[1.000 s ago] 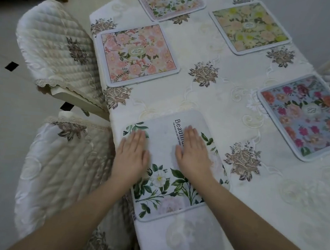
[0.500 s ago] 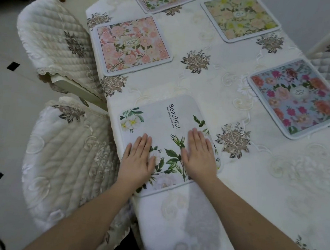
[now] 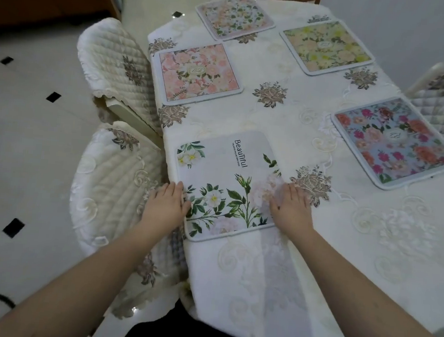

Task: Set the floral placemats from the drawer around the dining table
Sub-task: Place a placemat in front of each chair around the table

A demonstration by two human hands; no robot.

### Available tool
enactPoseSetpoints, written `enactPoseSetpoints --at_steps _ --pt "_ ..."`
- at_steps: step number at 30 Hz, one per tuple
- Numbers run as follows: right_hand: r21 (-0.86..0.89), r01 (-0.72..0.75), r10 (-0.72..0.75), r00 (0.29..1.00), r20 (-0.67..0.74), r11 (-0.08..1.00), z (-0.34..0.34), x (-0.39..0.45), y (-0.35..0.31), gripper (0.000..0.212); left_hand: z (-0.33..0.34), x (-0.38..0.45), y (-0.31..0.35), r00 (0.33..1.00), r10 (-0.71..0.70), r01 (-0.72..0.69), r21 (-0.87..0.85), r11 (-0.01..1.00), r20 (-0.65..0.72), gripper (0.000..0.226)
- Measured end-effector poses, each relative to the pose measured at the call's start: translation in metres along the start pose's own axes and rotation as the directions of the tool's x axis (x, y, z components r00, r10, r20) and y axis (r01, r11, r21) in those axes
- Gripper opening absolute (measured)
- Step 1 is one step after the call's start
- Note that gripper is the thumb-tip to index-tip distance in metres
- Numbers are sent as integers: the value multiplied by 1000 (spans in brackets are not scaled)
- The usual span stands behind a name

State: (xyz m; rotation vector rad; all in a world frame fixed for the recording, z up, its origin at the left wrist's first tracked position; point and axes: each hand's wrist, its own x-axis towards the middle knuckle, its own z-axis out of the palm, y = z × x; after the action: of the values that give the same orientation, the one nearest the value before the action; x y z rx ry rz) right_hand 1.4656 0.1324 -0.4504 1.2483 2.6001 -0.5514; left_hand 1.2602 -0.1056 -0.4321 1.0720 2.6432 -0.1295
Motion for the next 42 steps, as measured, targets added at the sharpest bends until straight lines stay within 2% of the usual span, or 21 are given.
enactPoseSetpoints --at_steps 2,5,8,12,18,24,30,35,37,40,42 --pt "86 52 -50 998 -26 995 -10 -11 -16 64 -18 -11 4 1000 10 -11 -22 1000 -14 71" --pt "128 154 -145 987 -75 980 -23 -29 -37 62 -48 -33 5 995 40 -41 -11 999 -90 84" --pt "98 226 -216 972 -97 969 -36 -49 -57 61 -66 -57 -6 986 52 -49 22 999 -161 85" --pt "20 318 -314 942 -121 948 -48 -79 -89 58 -74 -86 -37 979 -10 20 48 999 -202 80" --pt "-29 395 -396 915 -78 918 -51 -125 -143 58 -84 -133 -83 953 -111 119 11 993 -283 81" --pt "-96 470 -478 874 -89 877 -39 -171 -211 57 -83 -195 -134 940 -207 186 -102 977 -272 84" --pt "-156 526 -544 833 -105 836 -8 -237 -288 57 -73 -278 -208 911 -270 245 -117 962 -311 80" --pt "-211 599 -627 773 -96 772 20 -288 -346 57 -67 -336 -267 904 -326 300 -133 945 -278 87" --pt "-229 627 -658 747 -96 745 28 -305 -367 61 -63 -354 -287 900 -341 312 -145 939 -272 88" --pt "-235 662 -694 714 -93 712 38 -322 -393 79 -58 -376 -311 883 -372 333 -175 926 -286 87" --pt "-265 673 -715 690 -113 691 43 -329 -407 70 -55 -387 -323 878 -390 347 -190 918 -278 87"
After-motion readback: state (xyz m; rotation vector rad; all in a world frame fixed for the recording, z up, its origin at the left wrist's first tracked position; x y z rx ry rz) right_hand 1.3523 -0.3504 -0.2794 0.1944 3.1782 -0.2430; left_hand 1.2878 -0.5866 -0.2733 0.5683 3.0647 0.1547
